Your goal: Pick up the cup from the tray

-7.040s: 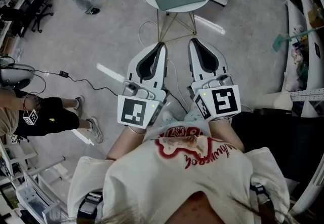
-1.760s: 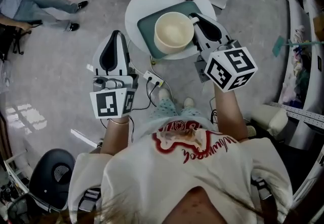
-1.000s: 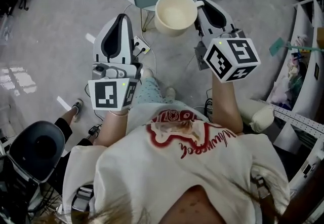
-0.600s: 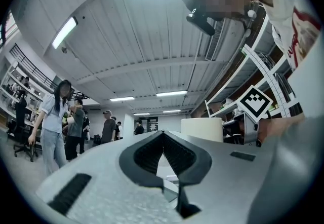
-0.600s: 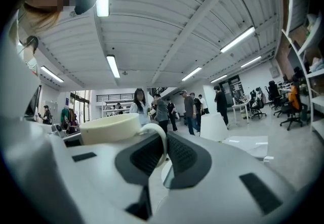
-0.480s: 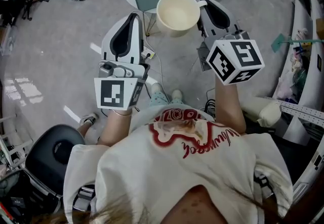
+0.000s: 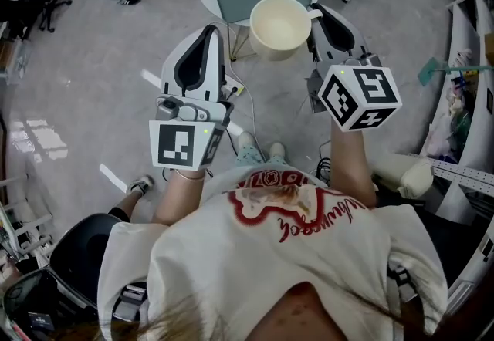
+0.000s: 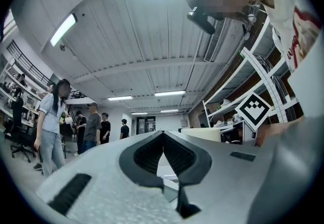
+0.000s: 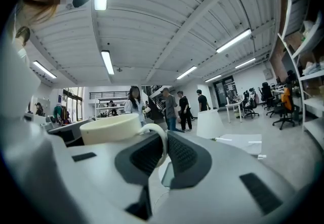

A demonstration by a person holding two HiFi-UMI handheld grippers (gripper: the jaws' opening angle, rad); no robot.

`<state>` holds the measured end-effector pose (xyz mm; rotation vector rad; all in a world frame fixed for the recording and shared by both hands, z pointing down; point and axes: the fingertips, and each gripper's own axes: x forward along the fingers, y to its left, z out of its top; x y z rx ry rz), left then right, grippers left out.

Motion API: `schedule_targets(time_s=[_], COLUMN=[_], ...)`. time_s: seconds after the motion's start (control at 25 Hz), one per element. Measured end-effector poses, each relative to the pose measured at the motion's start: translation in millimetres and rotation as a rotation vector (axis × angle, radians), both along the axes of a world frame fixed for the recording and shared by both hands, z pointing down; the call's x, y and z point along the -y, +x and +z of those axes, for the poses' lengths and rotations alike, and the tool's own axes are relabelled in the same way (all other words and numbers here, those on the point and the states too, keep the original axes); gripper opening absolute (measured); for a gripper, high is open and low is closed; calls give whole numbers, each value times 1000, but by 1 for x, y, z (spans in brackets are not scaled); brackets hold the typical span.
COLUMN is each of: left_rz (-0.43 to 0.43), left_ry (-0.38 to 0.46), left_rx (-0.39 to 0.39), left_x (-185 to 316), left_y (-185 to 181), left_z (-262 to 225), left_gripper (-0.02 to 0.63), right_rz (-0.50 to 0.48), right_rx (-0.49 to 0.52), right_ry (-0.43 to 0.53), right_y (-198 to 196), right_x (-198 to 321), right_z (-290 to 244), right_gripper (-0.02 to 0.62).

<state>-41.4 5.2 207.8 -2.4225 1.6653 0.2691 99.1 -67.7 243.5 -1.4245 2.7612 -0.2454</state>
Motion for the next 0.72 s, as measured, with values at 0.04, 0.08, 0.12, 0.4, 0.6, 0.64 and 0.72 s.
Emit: schedule_targets(time_s=[0.04,0.08,0.12,0.4,0.6,0.64,0.72], left_rz=[1,2,3,6,2,0,4], left_ry=[1,1,0,-6,-18,-20,-22], left_rx=[-1,-1,-1,-12,-32,-38,-43], left_x=[0,0,0,-1,-4,-5,-4], left_y=[-1,-2,-3,-7,-12,-13,-12], left_z=[0,0,0,3,12,13,12], left_gripper=[14,14,14,15,14,14,14], right_rz=[5,8,11,13,15,15,15], right_rx=[-4,-6,-7,5,4,5,5], right_ry=[3,7,10,11,11,11,11], right_y=[-1,-1,-2,-4,-4,-5,-5], right_x=[0,0,0,-3,-8,-8,-8], right_z=[0,-1,-1,-3,-2,-2,-2], right_gripper=[43,43,43,43,43,43,43])
